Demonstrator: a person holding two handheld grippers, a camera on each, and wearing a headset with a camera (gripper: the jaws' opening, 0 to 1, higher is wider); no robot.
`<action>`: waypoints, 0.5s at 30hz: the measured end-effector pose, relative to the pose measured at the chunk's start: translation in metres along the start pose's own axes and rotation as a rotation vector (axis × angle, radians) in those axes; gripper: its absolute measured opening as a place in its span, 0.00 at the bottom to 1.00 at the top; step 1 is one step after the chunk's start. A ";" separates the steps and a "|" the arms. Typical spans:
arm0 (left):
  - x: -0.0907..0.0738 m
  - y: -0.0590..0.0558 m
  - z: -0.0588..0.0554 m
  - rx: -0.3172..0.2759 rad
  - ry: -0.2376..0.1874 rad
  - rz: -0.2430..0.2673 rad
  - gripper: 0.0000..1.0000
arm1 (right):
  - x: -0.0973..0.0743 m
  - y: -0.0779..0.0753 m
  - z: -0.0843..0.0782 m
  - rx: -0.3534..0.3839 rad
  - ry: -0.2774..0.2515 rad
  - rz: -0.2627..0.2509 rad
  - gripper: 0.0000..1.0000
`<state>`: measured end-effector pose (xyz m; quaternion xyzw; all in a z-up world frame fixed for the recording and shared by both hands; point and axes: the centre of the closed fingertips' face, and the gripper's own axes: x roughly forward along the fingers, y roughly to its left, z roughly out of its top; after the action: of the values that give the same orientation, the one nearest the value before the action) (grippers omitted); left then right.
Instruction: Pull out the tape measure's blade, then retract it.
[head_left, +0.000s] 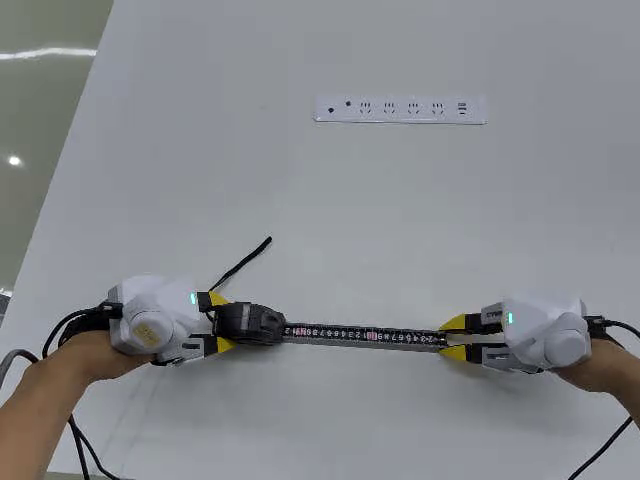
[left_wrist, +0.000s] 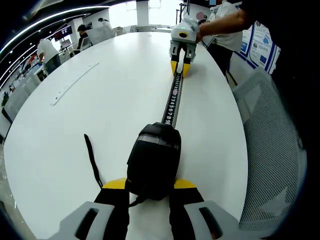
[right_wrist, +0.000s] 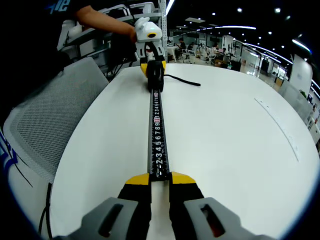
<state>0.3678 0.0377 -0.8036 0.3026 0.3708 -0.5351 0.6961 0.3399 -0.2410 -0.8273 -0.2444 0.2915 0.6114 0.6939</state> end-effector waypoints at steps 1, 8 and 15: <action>0.000 0.000 0.000 -0.001 -0.001 -0.001 0.27 | -0.002 0.000 -0.002 0.001 0.004 -0.003 0.10; 0.002 0.000 0.003 0.005 0.008 -0.004 0.28 | -0.003 0.001 -0.004 -0.009 0.027 -0.003 0.11; 0.002 -0.001 0.002 0.028 0.036 -0.005 0.28 | -0.004 0.002 -0.002 -0.035 0.056 -0.005 0.12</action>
<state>0.3678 0.0347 -0.8043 0.3210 0.3764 -0.5364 0.6838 0.3378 -0.2450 -0.8265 -0.2743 0.2994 0.6078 0.6825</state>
